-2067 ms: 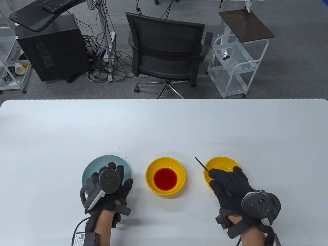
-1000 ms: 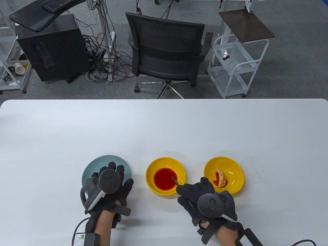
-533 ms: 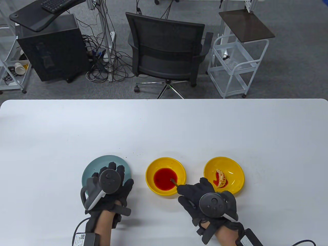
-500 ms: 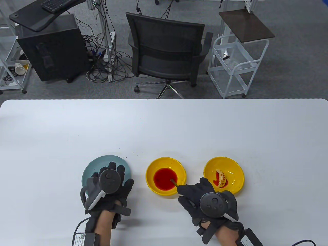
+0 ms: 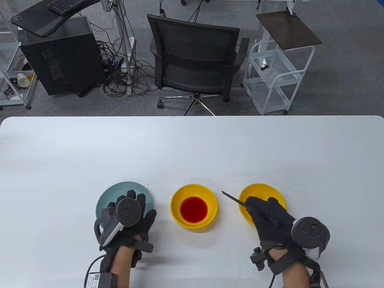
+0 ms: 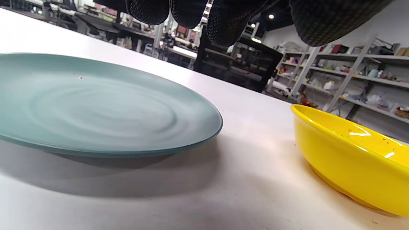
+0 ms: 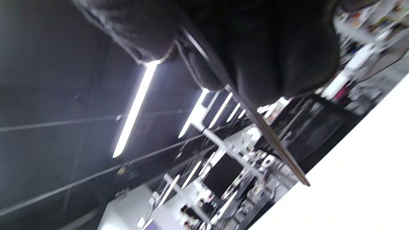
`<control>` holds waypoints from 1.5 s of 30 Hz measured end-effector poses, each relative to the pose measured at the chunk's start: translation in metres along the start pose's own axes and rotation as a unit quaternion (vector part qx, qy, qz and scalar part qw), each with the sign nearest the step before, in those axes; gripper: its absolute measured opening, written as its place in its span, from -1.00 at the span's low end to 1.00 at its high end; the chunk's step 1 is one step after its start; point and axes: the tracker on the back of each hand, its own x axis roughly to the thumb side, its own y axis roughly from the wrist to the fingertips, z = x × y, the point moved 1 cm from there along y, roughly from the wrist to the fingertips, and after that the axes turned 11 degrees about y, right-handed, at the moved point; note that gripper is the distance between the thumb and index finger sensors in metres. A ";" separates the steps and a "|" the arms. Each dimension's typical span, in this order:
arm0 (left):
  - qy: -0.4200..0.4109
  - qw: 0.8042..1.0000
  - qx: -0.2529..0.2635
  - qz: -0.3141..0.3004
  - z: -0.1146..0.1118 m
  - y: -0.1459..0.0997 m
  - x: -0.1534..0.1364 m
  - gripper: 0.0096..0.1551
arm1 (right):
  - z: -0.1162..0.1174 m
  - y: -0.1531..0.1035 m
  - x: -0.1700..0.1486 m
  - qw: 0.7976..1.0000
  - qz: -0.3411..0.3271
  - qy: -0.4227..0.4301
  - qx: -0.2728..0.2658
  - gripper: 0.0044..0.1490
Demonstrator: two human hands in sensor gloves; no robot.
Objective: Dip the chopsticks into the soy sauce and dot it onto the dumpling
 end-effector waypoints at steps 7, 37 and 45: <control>0.005 1.000 -0.002 -0.003 -0.001 0.000 0.002 -0.08 | -0.040 0.003 -0.013 0.993 0.050 -0.086 -0.056 -0.33; 0.002 1.000 -0.010 0.003 -0.001 0.001 0.000 -0.08 | -0.033 0.004 -0.021 0.984 0.105 -0.143 -0.018 -0.32; 0.002 1.000 -0.014 0.005 -0.001 0.000 -0.001 -0.08 | -0.039 0.002 -0.017 0.982 0.106 -0.146 -0.047 -0.32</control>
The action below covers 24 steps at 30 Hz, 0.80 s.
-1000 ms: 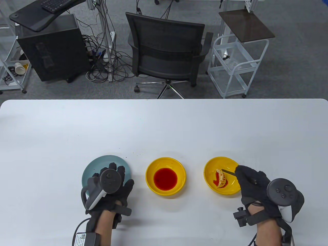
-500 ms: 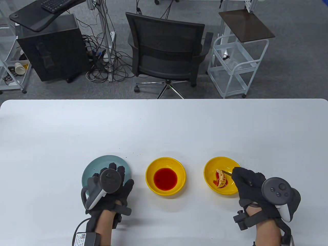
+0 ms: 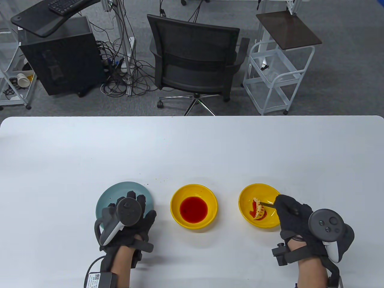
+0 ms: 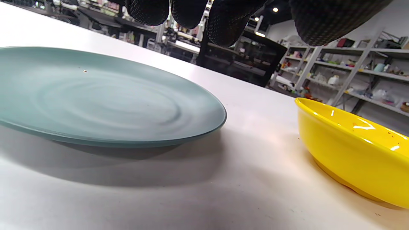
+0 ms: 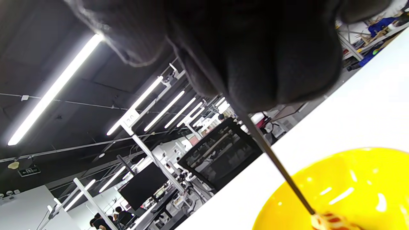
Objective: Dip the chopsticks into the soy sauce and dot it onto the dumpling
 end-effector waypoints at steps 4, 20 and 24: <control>-0.003 1.000 0.002 0.000 0.000 0.000 0.000 -0.08 | -0.003 -0.001 0.001 1.000 0.002 0.000 -0.005 -0.32; -0.002 1.000 0.000 0.001 0.001 0.000 0.000 -0.08 | 0.005 0.000 -0.001 1.000 0.001 -0.014 0.023 -0.32; -0.001 1.000 -0.001 0.001 0.001 -0.001 0.000 -0.08 | 0.009 0.001 -0.002 0.999 0.009 -0.028 0.037 -0.33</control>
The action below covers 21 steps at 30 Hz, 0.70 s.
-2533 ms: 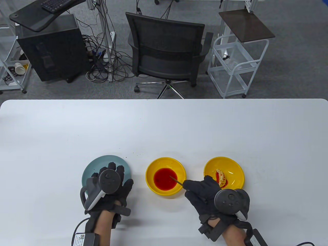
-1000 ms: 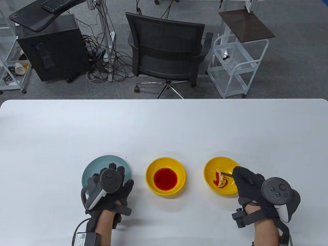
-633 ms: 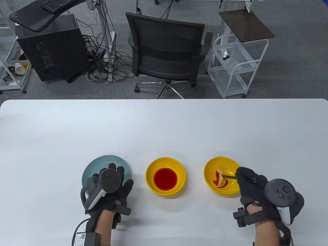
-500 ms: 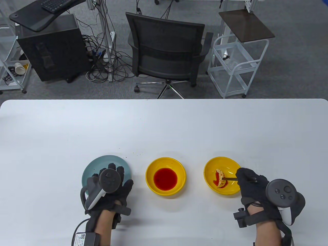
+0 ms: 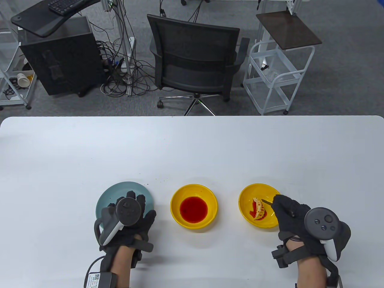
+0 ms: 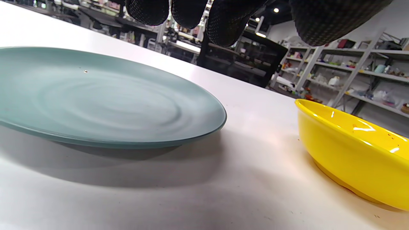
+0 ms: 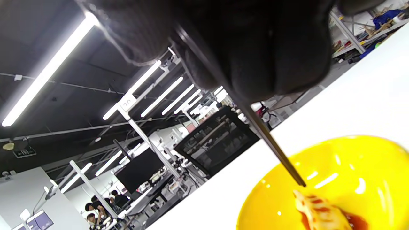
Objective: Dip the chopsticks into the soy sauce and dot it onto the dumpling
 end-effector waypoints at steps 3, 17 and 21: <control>-0.001 1.000 0.003 0.000 0.001 0.000 0.000 -0.08 | 0.001 0.000 0.000 1.000 0.002 -0.002 0.005 -0.33; 0.000 1.000 0.001 0.000 0.000 0.000 0.000 -0.08 | -0.019 -0.007 0.008 0.995 -0.049 0.075 -0.045 -0.27; 0.004 1.000 -0.003 0.000 0.000 -0.001 0.001 -0.08 | -0.010 -0.012 0.022 0.989 -0.110 0.095 -0.041 -0.30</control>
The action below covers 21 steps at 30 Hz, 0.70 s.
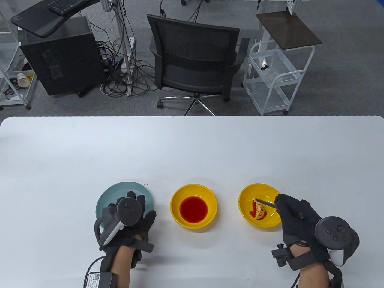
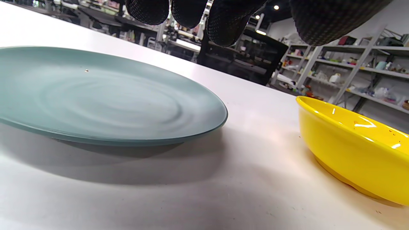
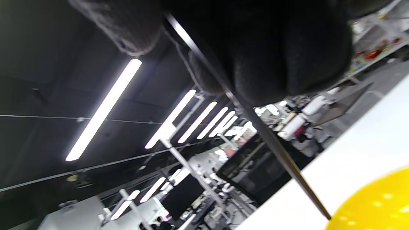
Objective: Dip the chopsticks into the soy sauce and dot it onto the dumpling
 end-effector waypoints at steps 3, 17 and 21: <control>-0.001 1.000 0.000 0.000 0.000 0.000 0.000 -0.08 | 0.018 -0.003 0.010 0.998 -0.048 0.011 0.026 -0.32; 0.001 1.000 -0.006 0.000 -0.002 0.001 0.001 -0.08 | 0.122 -0.027 0.026 0.968 -0.141 -0.085 0.188 -0.40; -0.001 1.000 -0.001 -0.002 -0.001 0.001 0.001 -0.08 | 0.132 -0.029 0.022 0.964 -0.135 -0.096 0.207 -0.39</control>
